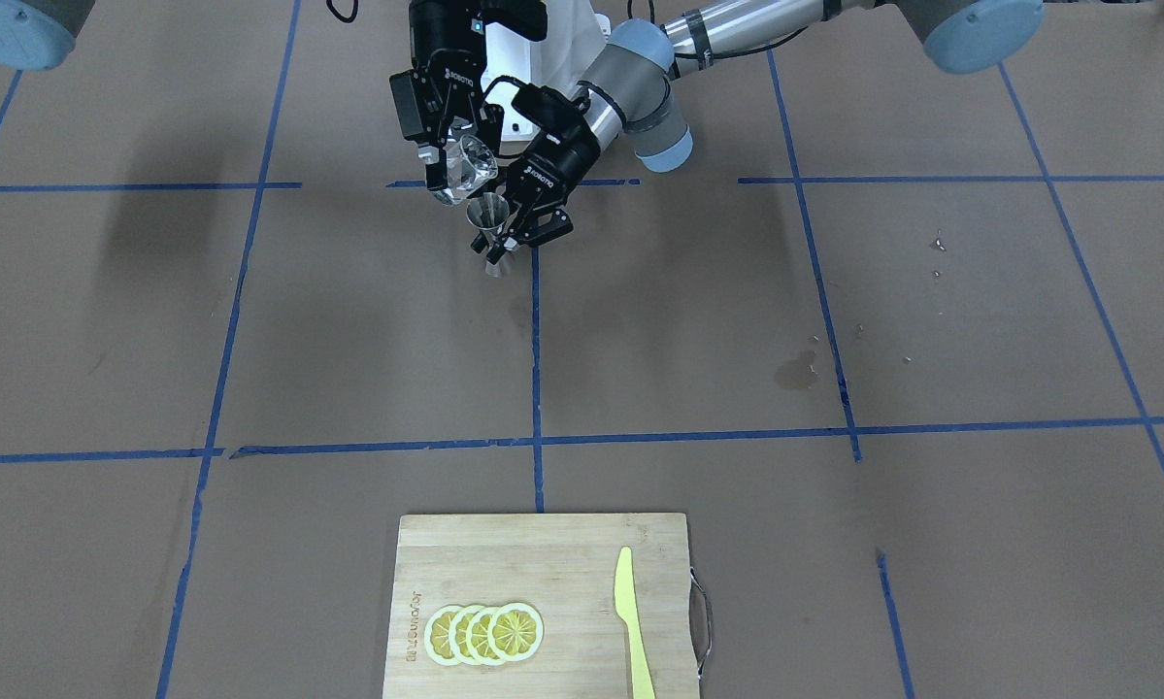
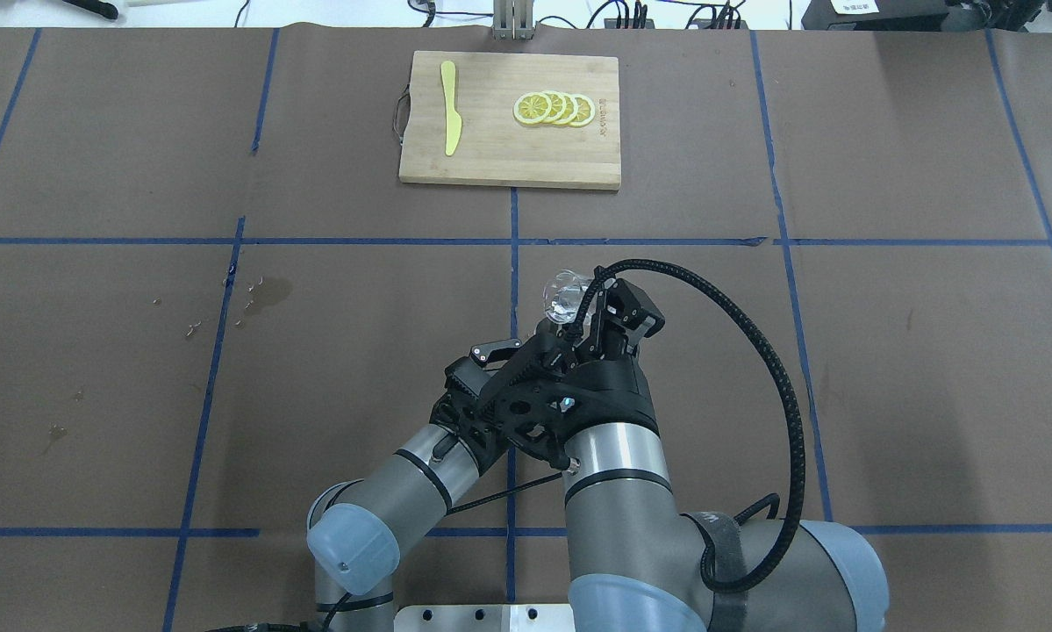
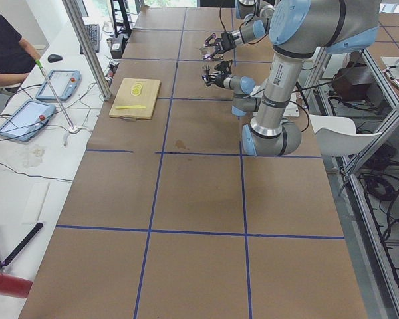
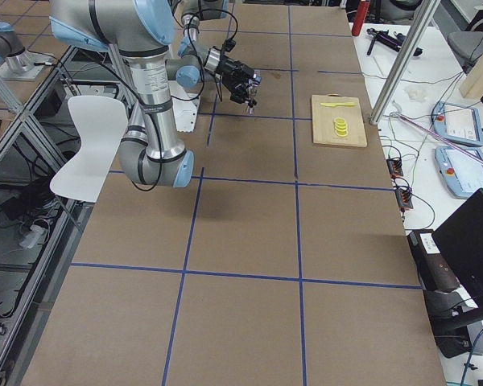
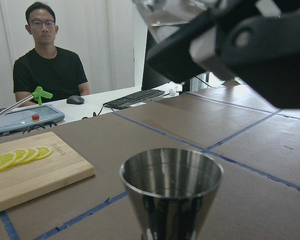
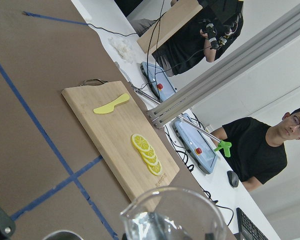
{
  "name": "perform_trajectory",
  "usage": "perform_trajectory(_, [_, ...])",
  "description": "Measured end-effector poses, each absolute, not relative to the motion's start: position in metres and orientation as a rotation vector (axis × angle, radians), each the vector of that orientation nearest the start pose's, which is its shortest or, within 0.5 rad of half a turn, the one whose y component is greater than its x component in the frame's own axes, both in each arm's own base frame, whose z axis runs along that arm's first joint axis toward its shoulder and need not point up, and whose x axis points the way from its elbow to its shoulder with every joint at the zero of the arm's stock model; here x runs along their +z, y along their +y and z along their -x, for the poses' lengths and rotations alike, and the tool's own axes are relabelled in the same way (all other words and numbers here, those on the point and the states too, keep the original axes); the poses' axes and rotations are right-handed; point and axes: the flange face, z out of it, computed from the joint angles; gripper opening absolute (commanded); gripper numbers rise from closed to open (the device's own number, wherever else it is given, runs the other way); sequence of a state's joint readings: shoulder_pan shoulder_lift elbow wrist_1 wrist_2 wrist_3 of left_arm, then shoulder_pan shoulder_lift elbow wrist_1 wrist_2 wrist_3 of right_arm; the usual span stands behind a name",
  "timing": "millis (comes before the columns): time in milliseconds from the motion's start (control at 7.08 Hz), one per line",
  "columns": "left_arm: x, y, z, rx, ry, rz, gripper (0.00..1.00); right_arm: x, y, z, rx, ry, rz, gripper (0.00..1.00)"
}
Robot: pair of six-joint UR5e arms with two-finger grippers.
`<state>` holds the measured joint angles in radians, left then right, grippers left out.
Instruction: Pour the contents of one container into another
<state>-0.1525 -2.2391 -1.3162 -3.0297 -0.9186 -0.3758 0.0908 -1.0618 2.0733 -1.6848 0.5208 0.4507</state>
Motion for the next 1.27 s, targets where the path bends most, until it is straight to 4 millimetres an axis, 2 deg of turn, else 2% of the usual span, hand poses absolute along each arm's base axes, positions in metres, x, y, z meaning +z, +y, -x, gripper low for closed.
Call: perform_trajectory(1270, [0.2185, -0.2930, -0.6318, 0.129, 1.098, -1.438, 0.00, 0.1582, -0.2657, 0.4876, -0.539, 0.027, -1.239, 0.01])
